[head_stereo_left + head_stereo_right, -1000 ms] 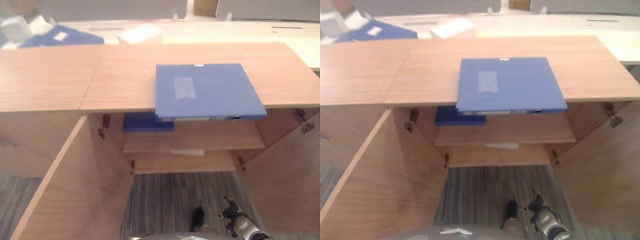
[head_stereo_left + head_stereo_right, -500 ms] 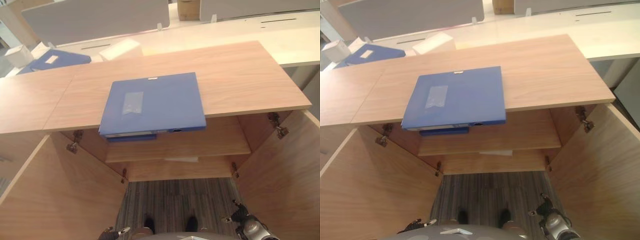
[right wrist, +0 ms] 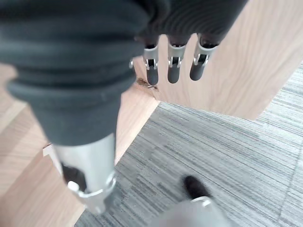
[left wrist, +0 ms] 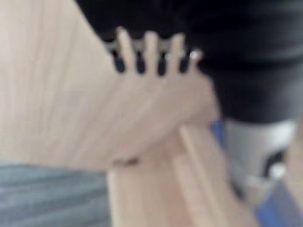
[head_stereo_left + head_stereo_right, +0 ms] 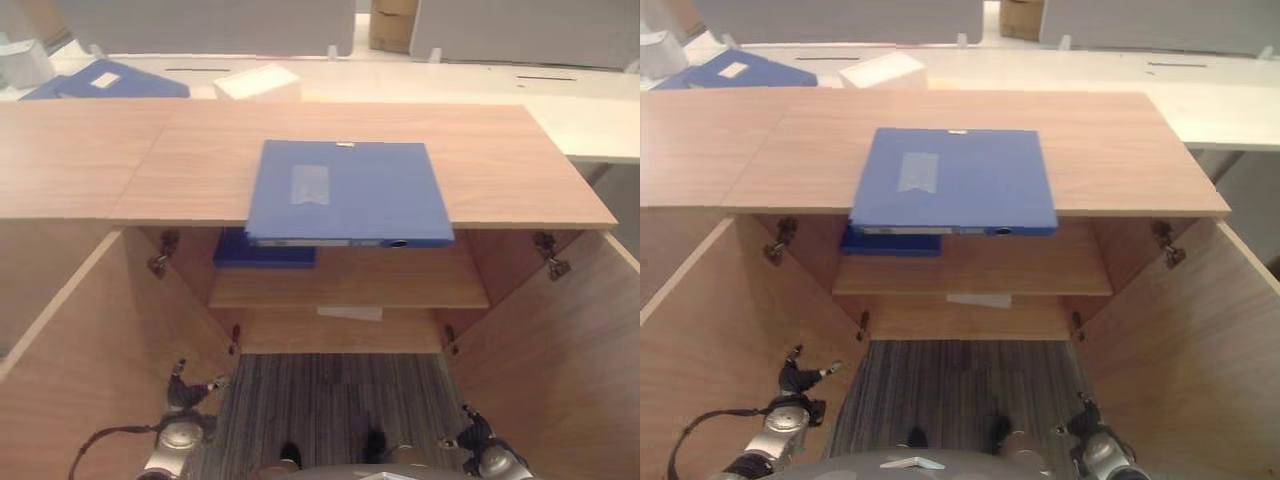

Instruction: Put the empty folder in the office cabinet

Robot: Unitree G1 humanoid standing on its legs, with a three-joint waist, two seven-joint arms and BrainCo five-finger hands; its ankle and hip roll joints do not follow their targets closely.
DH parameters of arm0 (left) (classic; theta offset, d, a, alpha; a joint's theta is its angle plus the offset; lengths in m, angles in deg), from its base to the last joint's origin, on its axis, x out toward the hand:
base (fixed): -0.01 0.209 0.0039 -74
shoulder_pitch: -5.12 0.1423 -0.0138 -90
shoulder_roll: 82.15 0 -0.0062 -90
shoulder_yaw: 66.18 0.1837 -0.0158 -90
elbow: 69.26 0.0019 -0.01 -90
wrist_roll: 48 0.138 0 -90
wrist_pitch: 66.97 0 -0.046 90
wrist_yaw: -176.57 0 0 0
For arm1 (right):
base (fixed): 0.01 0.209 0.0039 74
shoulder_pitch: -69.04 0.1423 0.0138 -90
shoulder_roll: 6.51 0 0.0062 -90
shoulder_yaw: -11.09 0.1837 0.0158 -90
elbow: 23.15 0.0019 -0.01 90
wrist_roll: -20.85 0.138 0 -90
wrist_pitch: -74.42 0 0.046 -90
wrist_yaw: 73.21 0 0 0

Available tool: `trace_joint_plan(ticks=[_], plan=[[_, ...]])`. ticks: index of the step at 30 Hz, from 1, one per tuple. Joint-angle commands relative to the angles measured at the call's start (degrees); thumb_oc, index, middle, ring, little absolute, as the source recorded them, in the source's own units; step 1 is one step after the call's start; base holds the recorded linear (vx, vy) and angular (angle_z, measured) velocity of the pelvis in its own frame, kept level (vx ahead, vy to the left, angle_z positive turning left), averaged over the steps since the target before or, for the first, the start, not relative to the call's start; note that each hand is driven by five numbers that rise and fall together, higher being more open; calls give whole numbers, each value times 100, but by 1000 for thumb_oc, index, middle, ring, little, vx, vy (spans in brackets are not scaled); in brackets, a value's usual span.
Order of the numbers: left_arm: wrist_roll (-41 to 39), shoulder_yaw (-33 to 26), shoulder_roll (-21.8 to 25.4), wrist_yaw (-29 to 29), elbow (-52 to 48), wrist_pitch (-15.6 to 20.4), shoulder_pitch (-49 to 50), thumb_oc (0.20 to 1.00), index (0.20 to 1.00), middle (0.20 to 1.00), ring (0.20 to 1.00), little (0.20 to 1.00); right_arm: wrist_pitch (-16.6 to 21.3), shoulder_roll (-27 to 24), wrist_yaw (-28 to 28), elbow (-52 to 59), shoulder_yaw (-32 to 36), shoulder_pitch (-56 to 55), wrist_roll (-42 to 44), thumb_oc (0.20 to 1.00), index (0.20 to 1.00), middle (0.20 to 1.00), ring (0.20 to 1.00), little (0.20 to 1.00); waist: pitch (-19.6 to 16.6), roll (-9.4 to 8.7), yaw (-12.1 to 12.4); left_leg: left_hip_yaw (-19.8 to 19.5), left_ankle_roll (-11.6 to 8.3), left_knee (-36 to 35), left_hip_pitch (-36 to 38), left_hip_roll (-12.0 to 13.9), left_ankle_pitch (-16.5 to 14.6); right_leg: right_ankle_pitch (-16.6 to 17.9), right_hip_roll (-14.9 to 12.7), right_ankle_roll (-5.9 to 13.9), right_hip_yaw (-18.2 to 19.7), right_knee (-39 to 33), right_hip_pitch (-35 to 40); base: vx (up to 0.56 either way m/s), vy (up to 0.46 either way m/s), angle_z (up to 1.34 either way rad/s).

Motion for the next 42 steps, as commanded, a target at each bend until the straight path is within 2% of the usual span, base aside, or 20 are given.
trace_joint_plan(ticks=[1,6,12,14,19,25,34,37,42], plan=[[800,11,322,935,-563,358,-170,1000,1000,1000,1000,1000,69,-252,84,136,-126,167,-185,1000,1000,1000,1000,1000,113,-2,23,-233,-171,143,37,41,-242,532,176,383,258,-1429,1053,15,-188,5],[1172,-155,757,1193,-1846,-25,-133,1000,1000,1000,1000,1000,-114,-430,293,407,-70,26,-97,1000,1000,1000,1000,1000,44,33,65,-252,-359,79,-33,176,-106,457,333,255,198,-1690,1204,2,-67,21],[2015,-320,1090,1487,-2675,8,-69,1000,1000,1000,1000,1000,-51,-395,308,330,2,-41,-157,1000,1000,1000,1000,1000,-45,65,134,-269,-459,-18,-31,239,-34,373,403,221,163,-1732,1276,8,-1,-4],[2352,-400,1200,1638,-2990,-57,-51,1000,1000,1000,1000,1000,-48,-350,302,278,23,-53,-157,1000,1000,1000,1000,1000,-94,59,164,-293,-468,-38,-31,232,-41,356,410,227,149,-1732,1290,23,8,6],[3833,-560,1521,2274,-3590,-212,-75,1000,1000,1000,1000,1000,9,-210,207,141,50,-122,-89,1000,1000,1000,1000,1000,-177,23,199,-300,-465,-61,45,220,-137,304,416,271,137,-1732,1371,22,3,10],[4755,-552,1897,2640,-3604,-277,-320,1000,1000,1000,1000,1000,57,-134,153,37,16,-194,19,1000,1000,1000,1000,1000,-266,-1,101,-236,-443,-65,71,201,-180,330,426,324,240,-1732,1336,3,2,1],[5088,-265,2158,2871,-3133,31,-797,1000,1000,1000,1000,1000,79,-150,124,11,81,-310,39,1000,1000,1000,1000,1000,-349,16,-159,-72,-426,-65,166,183,-265,350,456,372,501,-1732,1277,11,24,-10],[5108,-242,2157,2890,-3109,30,-839,1000,1000,1000,1000,1000,91,-152,122,1,89,-317,37,1000,1000,1000,1000,1000,-354,16,-179,-59,-425,-65,170,181,-268,353,461,375,525,-1732,1268,9,18,-14],[5043,142,2035,3008,-2695,45,-1314,1000,1000,1000,1000,1000,155,-170,100,-39,99,-363,3,1000,1000,1000,1000,1000,-369,14,-406,98,-405,-65,241,187,-315,374,487,392,717,-1732,1212,13,25,-21]])
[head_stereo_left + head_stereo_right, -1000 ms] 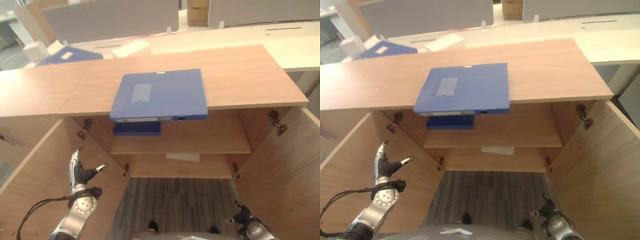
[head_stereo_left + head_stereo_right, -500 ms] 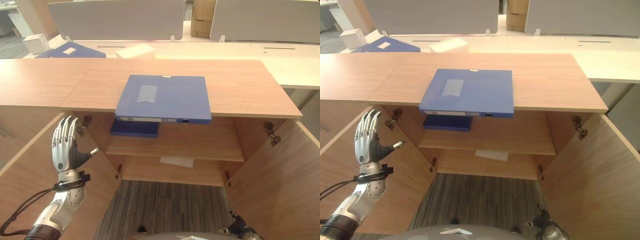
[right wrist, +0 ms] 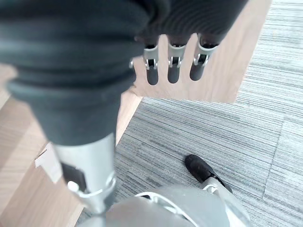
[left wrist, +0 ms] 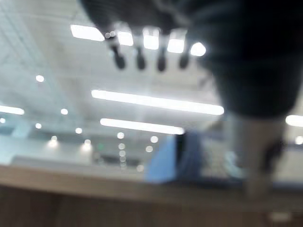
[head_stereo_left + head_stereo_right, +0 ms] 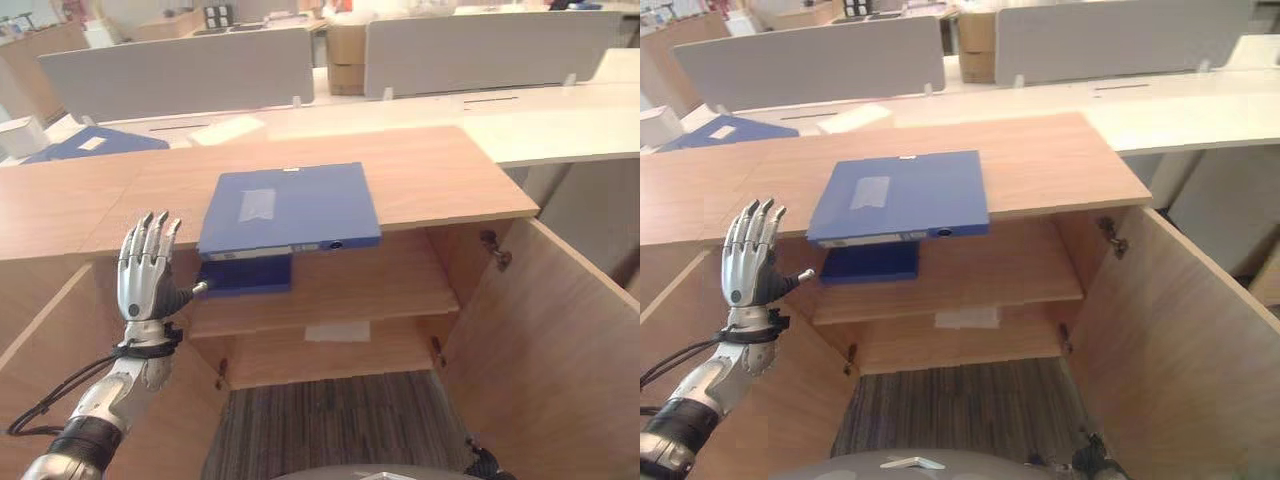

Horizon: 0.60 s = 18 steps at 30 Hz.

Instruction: Put the empty folder in the office cabinet

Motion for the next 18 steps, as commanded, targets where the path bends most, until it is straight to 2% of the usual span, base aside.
trace_joint_plan(ticks=[1,8,9,18], plan=[[11,-94,260,250,-52,66,-540,1000,1000,1000,1000,1000,167,-79,-101,-166,32,500,-8,1000,1000,1000,1000,1000,287,-114,49,-8,137,0,145,-150,-518,-286,-91,132,64,34,275,7,13,-23],[17,318,19,222,279,41,-938,1000,1000,1000,1000,1000,169,-94,-126,-163,38,475,-40,1000,1000,1000,1000,1000,270,-120,-119,124,156,0,217,-146,-567,-273,-62,149,217,34,238,17,20,-16],[49,448,-134,263,494,-58,-1088,1000,1000,1000,1000,1000,186,-93,-119,-192,54,473,-84,1000,1000,1000,1000,1000,255,-131,-201,181,165,0,243,-148,-580,-264,-47,152,273,34,224,15,18,-16],[40,736,-459,505,1461,-351,-1698,1000,1000,1000,1000,1000,215,-152,-108,-207,8,451,-159,1000,1000,1000,1000,1000,231,-152,-421,354,185,0,278,-143,-588,-235,2,173,422,34,150,9,31,-10]])
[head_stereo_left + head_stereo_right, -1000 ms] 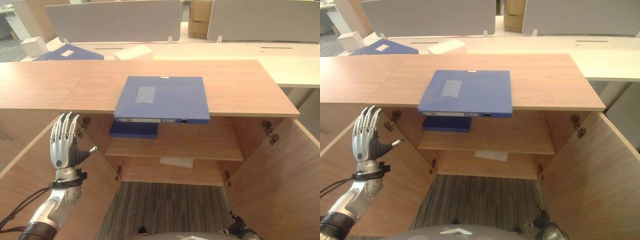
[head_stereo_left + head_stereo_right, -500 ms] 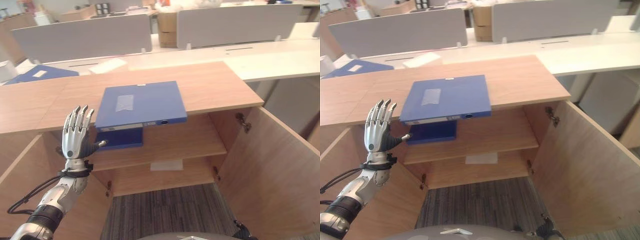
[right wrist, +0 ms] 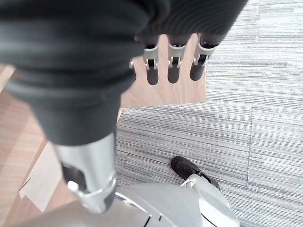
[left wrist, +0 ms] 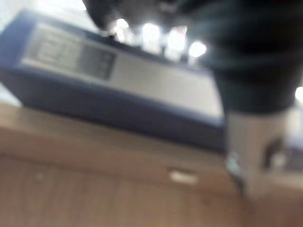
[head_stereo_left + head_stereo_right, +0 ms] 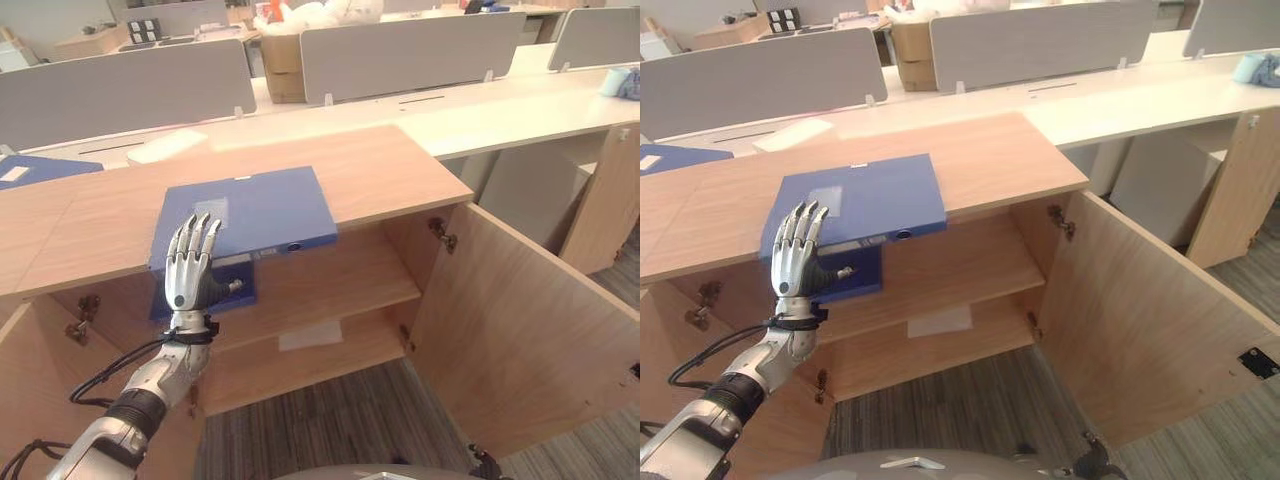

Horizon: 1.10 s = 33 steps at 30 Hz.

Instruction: Put the empty folder in the office cabinet

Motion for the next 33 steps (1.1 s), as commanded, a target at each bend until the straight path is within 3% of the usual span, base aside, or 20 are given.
trace_joint_plan(ticks=[1,10,11,12,13,14,21,26,33], plan=[[17,-95,247,214,421,-202,-766,1000,1000,1000,1000,1000,197,-155,-88,-201,12,560,-164,1000,1000,1000,1000,1000,290,-50,47,-38,178,1,125,-185,-560,-331,-71,204,16,35,264,-6,45,-10],[-94,-123,155,419,1362,-147,-1123,1000,1000,1000,1000,1000,313,-227,-22,-292,-16,634,-246,1000,1000,1000,1000,1000,290,-61,-35,41,198,1,158,-190,-588,-344,-52,215,54,35,264,-9,23,-7],[-93,-125,153,414,1365,-149,-1129,956,956,956,956,956,316,-227,-23,-295,-16,636,-248,1000,1000,1000,1000,1000,292,-61,-34,39,199,1,161,-192,-590,-346,-53,215,51,35,268,0,0,0],[-104,-126,153,386,1371,-156,-1145,580,580,580,580,580,320,-225,-27,-300,-21,639,-257,1000,1000,1000,1000,1000,291,-59,-30,36,202,1,163,-195,-593,-349,-55,216,43,35,273,0,0,0],[-104,-126,153,386,1371,-156,-1145,580,580,580,580,580,320,-225,-27,-300,-21,639,-257,1000,1000,1000,1000,1000,291,-59,-30,36,202,1,163,-195,-593,-349,-55,216,43,35,273,0,0,0],[-149,-114,160,293,1382,-140,-1163,200,200,200,200,200,315,-230,-18,-294,-32,647,-267,1000,1000,1000,1000,1000,291,-54,-27,25,207,1,167,-202,-597,-351,-56,215,35,35,282,-32,8,1],[-195,-77,232,417,1170,69,-1187,200,200,200,200,200,367,-225,-45,-298,-57,681,-343,1000,1000,1000,1000,1000,273,-38,29,-18,213,1,140,-215,-587,-354,-75,211,-14,35,288,-5,1,0],[-366,-202,422,712,459,309,-1123,200,200,200,200,200,518,-238,-234,-156,-74,712,-244,1000,1000,1000,1000,1000,285,-47,125,-105,210,1,113,-219,-587,-371,-99,200,-94,35,315,-25,-8,2],[-999,-1018,866,357,-1904,554,-561,200,200,200,200,200,659,-226,-403,439,74,596,-200,1000,1000,1000,1000,1000,329,-75,405,-371,208,1,56,-232,-587,-426,-152,177,-319,35,409,-42,-18,13]])
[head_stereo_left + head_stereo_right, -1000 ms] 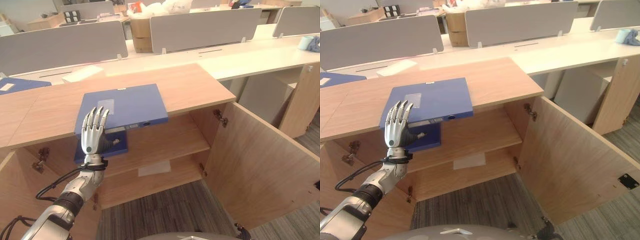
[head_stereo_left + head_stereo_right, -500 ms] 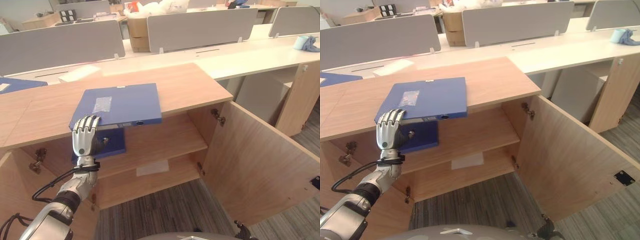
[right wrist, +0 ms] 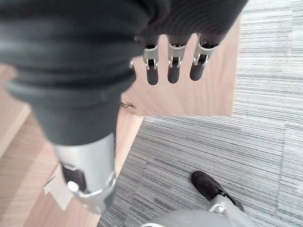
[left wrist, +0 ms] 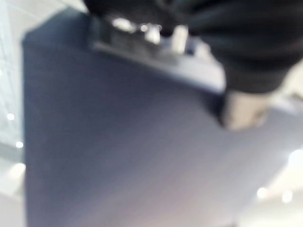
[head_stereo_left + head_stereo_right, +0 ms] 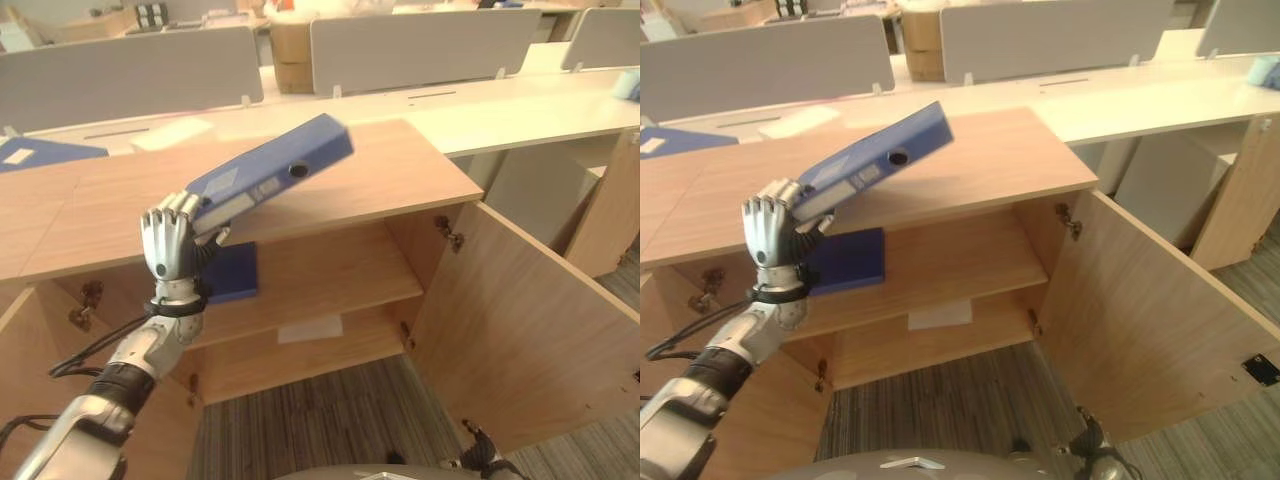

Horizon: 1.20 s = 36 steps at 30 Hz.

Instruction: Put the empty folder in the office cabinet

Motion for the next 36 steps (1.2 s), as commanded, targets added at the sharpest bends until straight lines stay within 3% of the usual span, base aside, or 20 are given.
trace_joint_plan(ticks=[1,9,14,15,20,23,24,28,32,36], plan=[[-784,-629,161,-203,-348,273,-311,200,200,200,200,200,360,-138,-212,143,80,384,22,1000,1000,1000,1000,1000,88,14,154,-311,192,2,113,-235,-574,-478,-150,196,-257,35,384,-25,-12,15],[-1976,-1540,5,-1143,-2047,775,590,200,200,200,200,200,534,-344,244,1959,269,193,594,1000,1000,1000,1000,1000,110,-65,327,-562,175,2,39,-247,-511,-490,-213,191,-453,35,480,-19,-11,20],[-3397,-1904,-284,-2109,-2531,1421,1107,200,200,200,200,200,828,-581,883,3428,489,149,1127,1000,1000,1000,1000,1000,122,-152,436,-729,171,2,-7,-262,-471,-477,-245,211,-527,35,505,-5,-12,14],[-3948,-2004,-433,-2544,-2631,1702,1285,200,200,200,200,200,744,-715,1136,4082,614,224,1524,1000,1000,1000,1000,1000,127,-181,476,-777,171,2,-16,-268,-452,-466,-255,215,-538,35,511,8,0,10],[-4610,-2127,-646,-3156,-2779,2065,1528,200,200,200,200,200,532,-880,1370,5134,893,407,2049,1000,1000,1000,1000,1000,114,-222,549,-845,160,2,-45,-273,-410,-445,-265,212,-564,35,508,11,13,8],[-5361,-2194,-764,-3906,-2812,2381,1632,200,200,200,200,200,511,-992,1486,5615,1123,594,2388,1000,1000,1000,1000,1000,92,-236,603,-876,161,2,-62,-281,-392,-425,-282,213,-584,35,502,29,38,7],[-5896,-2213,-849,-4434,-2866,2460,1654,200,200,200,200,200,346,-1074,1505,5911,1272,741,2583,1000,1000,1000,1000,1000,84,-242,631,-890,164,2,-67,-288,-384,-411,-296,213,-601,35,499,24,33,3],[-6256,-2228,-1011,-4925,-2961,2339,1704,200,200,200,200,200,273,-1109,1526,6242,1447,951,2934,1000,1000,1000,1000,1000,70,-250,695,-913,166,2,-89,-301,-369,-389,-321,219,-640,35,495,20,31,1],[-6834,-2183,-1135,-5528,-2845,2031,1680,200,200,200,200,200,235,-1139,1540,6460,1594,1362,3385,1000,1000,1000,1000,1000,29,-263,826,-975,177,2,-119,-332,-362,-377,-367,226,-724,35,508,37,29,6],[-6907,-2159,-1168,-5862,-2729,1735,1701,200,200,200,200,200,48,-1118,1464,6519,1625,1864,3858,1000,1000,1000,1000,1000,-4,-269,990,-1055,193,2,-159,-369,-349,-340,-429,265,-805,35,501,56,45,14]])
